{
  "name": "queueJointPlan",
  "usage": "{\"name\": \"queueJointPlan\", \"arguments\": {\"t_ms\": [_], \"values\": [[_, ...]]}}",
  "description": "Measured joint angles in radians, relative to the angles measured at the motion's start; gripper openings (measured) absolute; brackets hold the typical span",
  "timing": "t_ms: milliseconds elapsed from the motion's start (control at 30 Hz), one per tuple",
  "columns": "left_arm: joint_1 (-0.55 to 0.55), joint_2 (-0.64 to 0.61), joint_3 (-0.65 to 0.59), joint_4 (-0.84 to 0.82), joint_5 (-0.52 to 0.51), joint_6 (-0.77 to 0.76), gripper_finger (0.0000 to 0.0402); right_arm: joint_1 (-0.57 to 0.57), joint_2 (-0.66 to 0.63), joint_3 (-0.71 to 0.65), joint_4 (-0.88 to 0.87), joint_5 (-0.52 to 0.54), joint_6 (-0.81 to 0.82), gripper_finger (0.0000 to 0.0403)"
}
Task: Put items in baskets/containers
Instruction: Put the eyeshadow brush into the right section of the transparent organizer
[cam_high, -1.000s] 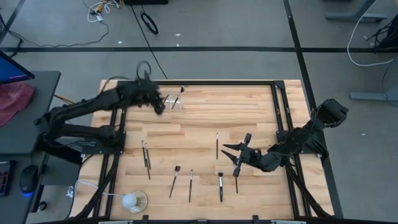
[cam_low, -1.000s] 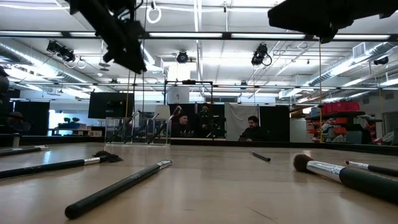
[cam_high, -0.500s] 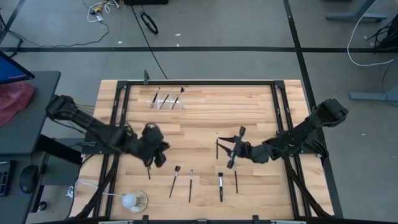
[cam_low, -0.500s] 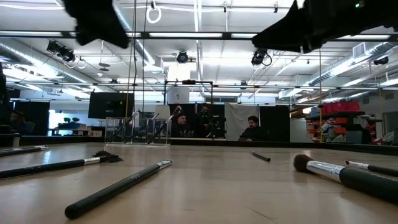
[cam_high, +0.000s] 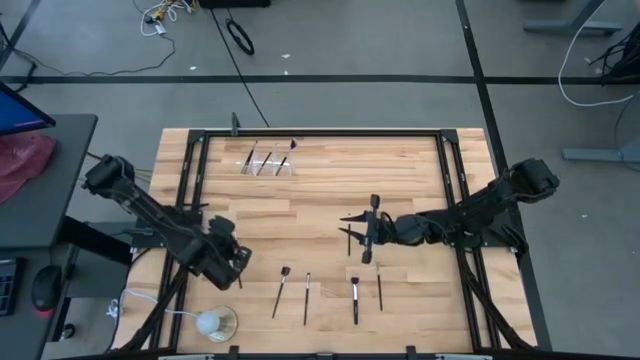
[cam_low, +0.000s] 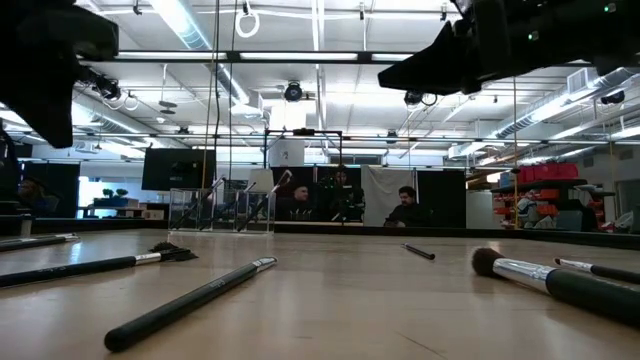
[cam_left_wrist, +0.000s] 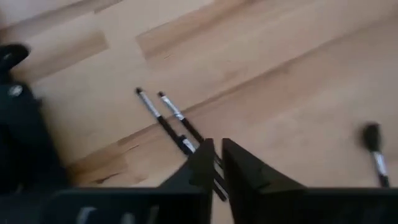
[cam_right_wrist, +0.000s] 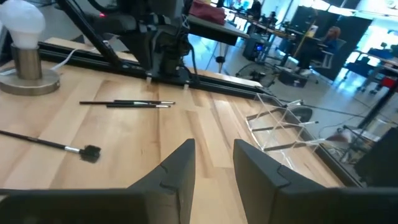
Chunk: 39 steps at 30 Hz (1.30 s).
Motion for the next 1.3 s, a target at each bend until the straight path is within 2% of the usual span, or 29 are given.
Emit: {"name": "queueJointPlan", "arguments": {"t_ms": [200,300,567,700,867,1100,1300], "values": [[-0.004,0.099,0.0,-0.047,0.032,-0.169,0.0154,-0.024,0.0,0.0,0.0,-0.073,0.002,0.0111],[-0.003,0.153,-0.001,-0.074,0.055,-0.212,0.0177,-0.024,0.0,0.0,0.0,-0.076,0.021,0.0111],[-0.004,0.193,-0.126,-0.001,0.017,-0.304,0.0149,-0.024,0.0,0.0,0.001,-0.077,0.09,0.0111],[-0.004,0.193,-0.213,0.103,-0.053,-0.342,0.0142,-0.022,0.0,0.0,0.001,-0.077,0.112,0.0111],[-0.002,0.193,-0.303,0.237,-0.078,-0.349,0.014,-0.022,0.0,0.0,0.001,-0.077,0.148,0.0111],[-0.005,0.19,-0.363,0.303,-0.096,-0.35,0.0136,-0.022,0.0,0.0,0.013,-0.076,0.163,0.0111],[-0.007,0.19,-0.391,0.307,-0.104,-0.35,0.0105,-0.022,0.0,0.0,0.017,-0.076,0.185,0.0111]]}}
